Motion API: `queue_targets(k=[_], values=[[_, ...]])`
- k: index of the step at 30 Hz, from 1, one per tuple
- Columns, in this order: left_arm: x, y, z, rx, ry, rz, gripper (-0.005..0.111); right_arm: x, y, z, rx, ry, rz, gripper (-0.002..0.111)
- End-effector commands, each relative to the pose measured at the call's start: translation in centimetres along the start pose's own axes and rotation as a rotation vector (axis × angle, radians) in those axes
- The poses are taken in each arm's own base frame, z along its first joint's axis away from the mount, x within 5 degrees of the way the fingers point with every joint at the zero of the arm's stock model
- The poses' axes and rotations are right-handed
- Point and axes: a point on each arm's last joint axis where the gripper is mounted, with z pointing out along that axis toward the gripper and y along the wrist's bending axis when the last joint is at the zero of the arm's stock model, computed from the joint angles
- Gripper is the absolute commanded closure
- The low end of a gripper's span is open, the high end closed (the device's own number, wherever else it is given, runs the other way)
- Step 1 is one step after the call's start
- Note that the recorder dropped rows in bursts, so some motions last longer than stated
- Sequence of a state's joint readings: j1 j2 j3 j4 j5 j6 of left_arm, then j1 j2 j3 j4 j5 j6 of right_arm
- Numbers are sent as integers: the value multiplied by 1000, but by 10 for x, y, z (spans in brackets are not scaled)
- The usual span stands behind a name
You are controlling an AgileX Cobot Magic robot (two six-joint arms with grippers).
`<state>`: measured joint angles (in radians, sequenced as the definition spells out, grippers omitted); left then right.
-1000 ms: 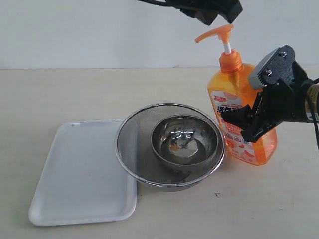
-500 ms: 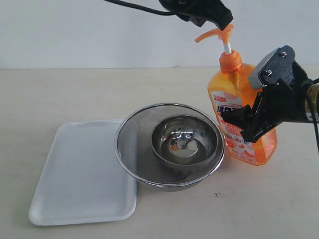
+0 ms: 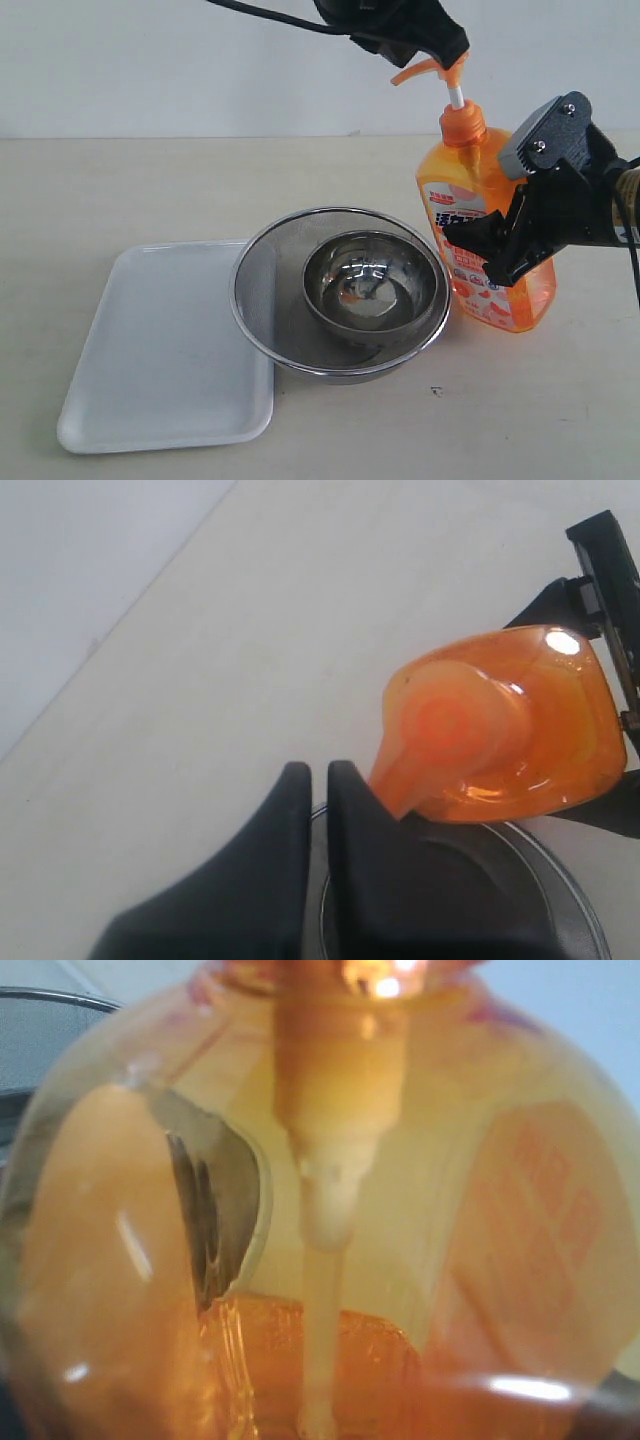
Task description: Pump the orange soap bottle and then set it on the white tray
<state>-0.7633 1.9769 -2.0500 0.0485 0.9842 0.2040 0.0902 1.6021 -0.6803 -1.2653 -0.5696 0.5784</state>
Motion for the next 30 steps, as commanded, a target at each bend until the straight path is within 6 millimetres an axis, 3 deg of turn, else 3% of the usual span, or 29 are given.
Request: queue_targets(k=[1,12,17,20,27,30], values=[[-1,-5,1,46,-7,-30,102,5,3,0,-14,25,-16,108],[-2,-5,3,44,-23,-31,102,5,3,0,-14,25,-16,108],[5,-8,25,54,24,-30,102,5,3,0,-13,25,-14,108],[6,-8,28,55,31,-30,102,5,3,0,-15,26,-17,108],[-2,6,-8,-75,-14,2,102,5,4,0,-18,22,-17,108],[-7,2,-22,-28,-67,-30,102,5,4,0,-18,22,-17,108]])
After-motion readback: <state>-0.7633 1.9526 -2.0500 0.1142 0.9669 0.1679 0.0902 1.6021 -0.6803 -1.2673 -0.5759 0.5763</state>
